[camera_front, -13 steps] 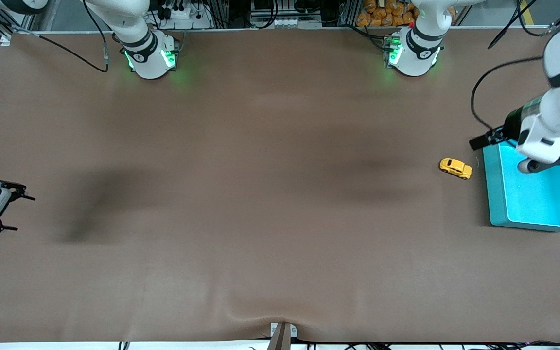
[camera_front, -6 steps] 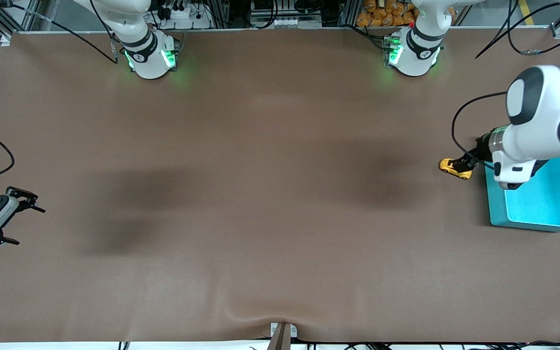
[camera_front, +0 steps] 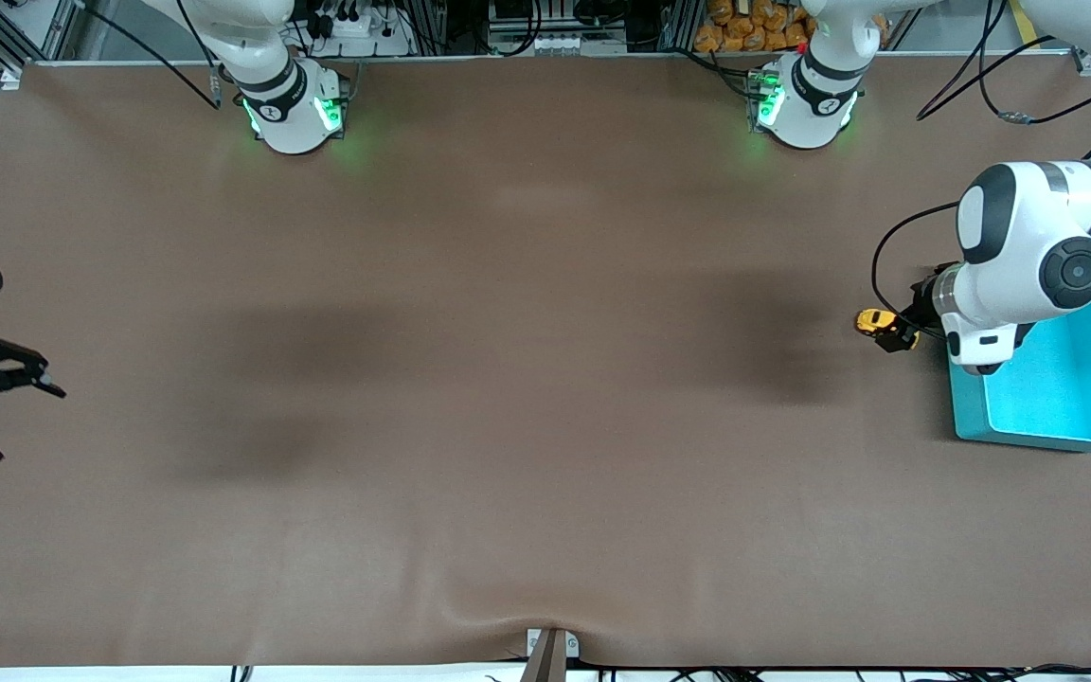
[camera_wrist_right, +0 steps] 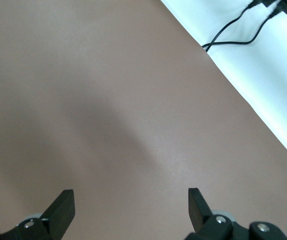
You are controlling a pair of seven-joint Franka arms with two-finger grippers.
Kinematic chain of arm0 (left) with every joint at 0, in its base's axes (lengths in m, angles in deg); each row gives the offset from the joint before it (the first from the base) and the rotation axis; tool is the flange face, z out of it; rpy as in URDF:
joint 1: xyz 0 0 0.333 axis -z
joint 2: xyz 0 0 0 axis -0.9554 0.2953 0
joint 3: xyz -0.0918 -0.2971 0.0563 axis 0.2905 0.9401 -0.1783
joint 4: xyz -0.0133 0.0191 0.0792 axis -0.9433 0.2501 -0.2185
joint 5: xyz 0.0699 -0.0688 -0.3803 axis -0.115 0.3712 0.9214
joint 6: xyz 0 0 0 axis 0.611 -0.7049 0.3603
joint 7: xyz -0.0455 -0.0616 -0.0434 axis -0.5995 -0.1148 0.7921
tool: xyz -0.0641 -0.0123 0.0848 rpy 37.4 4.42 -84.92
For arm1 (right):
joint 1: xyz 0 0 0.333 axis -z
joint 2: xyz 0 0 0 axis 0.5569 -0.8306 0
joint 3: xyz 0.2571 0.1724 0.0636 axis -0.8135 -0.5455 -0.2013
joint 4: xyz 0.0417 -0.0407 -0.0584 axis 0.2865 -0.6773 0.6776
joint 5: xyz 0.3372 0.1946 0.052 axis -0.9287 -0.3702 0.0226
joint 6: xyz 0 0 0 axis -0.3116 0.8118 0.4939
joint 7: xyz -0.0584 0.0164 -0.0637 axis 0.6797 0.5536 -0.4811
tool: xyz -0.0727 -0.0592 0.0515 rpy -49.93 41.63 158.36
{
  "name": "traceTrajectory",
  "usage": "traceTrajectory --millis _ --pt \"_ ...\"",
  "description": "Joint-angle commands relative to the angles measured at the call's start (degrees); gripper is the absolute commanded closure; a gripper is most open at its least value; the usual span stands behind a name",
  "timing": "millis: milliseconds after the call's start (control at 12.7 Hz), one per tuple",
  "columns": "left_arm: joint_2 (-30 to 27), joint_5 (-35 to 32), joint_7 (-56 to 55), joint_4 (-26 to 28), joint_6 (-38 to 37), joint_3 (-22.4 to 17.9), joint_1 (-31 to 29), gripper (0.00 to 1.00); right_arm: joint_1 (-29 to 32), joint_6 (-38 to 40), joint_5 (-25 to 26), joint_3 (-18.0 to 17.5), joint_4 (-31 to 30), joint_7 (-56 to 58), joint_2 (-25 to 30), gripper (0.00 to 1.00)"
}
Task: Wind and store yellow beetle car
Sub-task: 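Lower the left gripper onto the car while the right gripper retracts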
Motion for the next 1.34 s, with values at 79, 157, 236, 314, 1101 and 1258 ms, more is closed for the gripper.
traceTrajectory --millis 79,157,236,314,1101,1258 --pt "0.66 -1.52 -7.31 1.52 1.56 0.39 -1.67 0.0 -6.38 5.2 1.82 5.11 -3.79 -12.94 8.22 0.0" --pt "1.19 -1.52 -7.41 1.96 2.86 0.3 -2.28 0.0 -7.42 6.69 2.95 5.11 -4.58 -17.07 10.06 0.0" --pt "1.8 -1.61 -7.41 3.01 5.75 0.3 -2.98 0.0 -8.39 7.67 4.18 5.11 -5.81 -21.37 12.43 0.0" --pt "2.16 -1.61 -7.41 4.58 9.0 0.21 -2.98 0.0 -8.92 8.89 5.15 5.11 -6.86 -24.9 14.37 0.0" --pt "7.35 -4.51 -7.5 7.94 21.85 -0.4 -6.14 0.0 -13.24 23.49 9.73 5.11 -12.76 -54.36 27.13 0.0" --pt "7.79 -4.51 -8.19 9.08 24.22 -0.4 -6.59 0.0 -13.24 23.06 9.73 5.2 -16.43 -55.25 30.02 0.0"
